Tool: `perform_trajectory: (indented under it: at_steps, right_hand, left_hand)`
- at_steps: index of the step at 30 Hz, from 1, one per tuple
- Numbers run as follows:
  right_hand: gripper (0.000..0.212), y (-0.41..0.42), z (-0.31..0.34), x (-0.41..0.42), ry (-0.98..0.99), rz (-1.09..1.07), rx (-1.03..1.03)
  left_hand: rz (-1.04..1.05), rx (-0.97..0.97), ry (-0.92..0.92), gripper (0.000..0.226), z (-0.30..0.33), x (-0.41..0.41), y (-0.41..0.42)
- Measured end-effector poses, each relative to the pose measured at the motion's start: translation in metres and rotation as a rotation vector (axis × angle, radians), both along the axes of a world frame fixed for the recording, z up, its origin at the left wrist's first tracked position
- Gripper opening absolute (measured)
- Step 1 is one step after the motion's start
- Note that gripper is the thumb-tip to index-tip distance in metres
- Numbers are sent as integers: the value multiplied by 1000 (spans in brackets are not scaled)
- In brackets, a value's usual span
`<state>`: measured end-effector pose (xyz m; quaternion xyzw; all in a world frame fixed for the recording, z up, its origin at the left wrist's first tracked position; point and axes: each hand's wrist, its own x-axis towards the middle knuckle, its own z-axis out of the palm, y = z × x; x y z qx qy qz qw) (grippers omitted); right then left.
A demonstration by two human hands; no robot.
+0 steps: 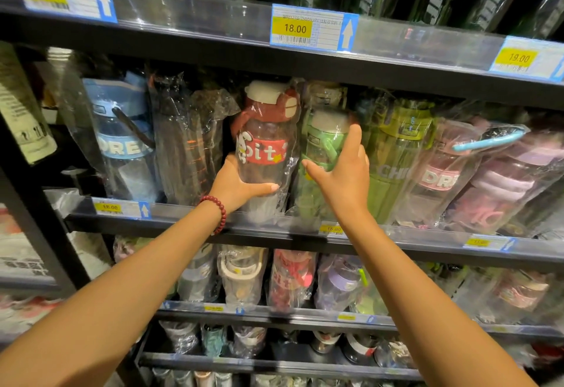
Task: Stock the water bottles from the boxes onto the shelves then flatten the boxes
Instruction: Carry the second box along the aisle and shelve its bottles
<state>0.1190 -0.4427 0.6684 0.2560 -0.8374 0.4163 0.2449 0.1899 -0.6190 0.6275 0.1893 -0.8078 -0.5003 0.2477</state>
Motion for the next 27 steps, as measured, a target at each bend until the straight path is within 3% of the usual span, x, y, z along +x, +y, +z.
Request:
perform_trajectory:
  at_steps: [7, 13, 18, 27]
  right_hand:
    - [85, 0, 0, 1, -7, -3, 2]
    - [84, 2, -1, 1, -11, 3, -4]
    - [83, 4, 0, 0, -16, 14, 6]
    - [78, 3, -1, 0, -12, 11, 20]
  left_hand:
    - [227, -99, 47, 85, -2, 5, 32]
    - [115, -30, 46, 80, -2, 13, 27]
    - [75, 37, 74, 62, -1, 18, 27]
    - [218, -58, 40, 74, -4, 17, 30]
